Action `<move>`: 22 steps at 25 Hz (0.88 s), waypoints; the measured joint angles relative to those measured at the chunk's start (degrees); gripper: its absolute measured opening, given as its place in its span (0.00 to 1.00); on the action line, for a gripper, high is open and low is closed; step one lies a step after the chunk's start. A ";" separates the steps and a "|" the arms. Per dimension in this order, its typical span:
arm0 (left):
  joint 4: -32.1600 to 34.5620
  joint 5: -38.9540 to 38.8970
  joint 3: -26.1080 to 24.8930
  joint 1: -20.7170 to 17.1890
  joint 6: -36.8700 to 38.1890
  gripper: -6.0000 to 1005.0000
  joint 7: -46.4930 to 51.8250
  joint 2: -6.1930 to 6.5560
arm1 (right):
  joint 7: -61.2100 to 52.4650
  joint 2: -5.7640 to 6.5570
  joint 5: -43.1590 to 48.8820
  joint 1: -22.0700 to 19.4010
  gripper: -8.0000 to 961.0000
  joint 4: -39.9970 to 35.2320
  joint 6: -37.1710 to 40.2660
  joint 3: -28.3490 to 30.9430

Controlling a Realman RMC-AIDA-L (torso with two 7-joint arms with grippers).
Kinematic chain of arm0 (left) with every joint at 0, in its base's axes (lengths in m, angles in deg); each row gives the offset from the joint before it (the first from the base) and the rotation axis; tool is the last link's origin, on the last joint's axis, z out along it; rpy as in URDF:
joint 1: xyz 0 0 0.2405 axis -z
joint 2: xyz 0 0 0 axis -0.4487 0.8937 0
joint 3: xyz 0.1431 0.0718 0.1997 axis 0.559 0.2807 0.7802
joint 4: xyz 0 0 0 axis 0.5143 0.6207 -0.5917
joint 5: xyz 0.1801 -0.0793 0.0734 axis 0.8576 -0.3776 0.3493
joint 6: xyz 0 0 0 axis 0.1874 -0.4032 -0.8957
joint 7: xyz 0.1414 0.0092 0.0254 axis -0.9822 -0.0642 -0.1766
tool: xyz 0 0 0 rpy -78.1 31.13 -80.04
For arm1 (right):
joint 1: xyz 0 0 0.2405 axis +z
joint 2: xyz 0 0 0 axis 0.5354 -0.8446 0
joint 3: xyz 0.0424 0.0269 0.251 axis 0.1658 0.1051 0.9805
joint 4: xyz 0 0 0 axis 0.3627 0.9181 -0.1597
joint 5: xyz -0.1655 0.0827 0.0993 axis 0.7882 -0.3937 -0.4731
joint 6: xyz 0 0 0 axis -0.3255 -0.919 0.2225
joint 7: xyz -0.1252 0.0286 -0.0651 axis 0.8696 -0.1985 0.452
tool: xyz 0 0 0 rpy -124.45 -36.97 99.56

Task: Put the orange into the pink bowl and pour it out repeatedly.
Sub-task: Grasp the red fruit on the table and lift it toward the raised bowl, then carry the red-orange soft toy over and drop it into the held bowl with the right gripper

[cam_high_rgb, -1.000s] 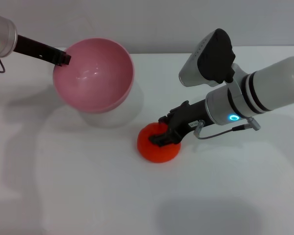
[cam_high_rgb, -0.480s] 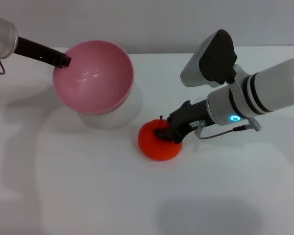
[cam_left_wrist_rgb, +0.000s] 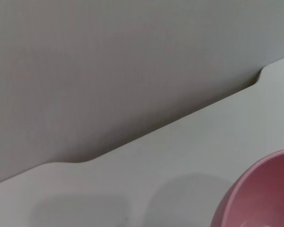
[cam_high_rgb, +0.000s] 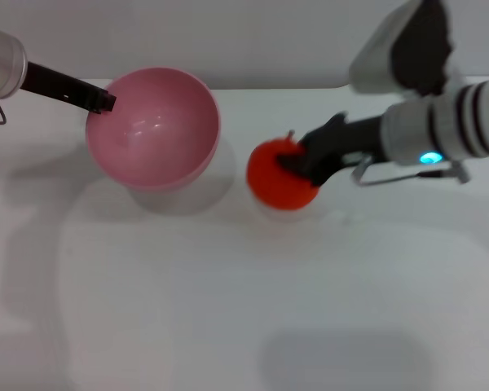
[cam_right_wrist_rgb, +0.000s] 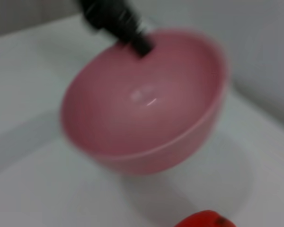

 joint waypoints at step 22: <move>-0.52 -0.19 6.18 0.42 1.79 0.05 -0.61 -3.31 | 1.96 -0.90 -0.28 -6.32 0.07 -23.07 0.73 11.64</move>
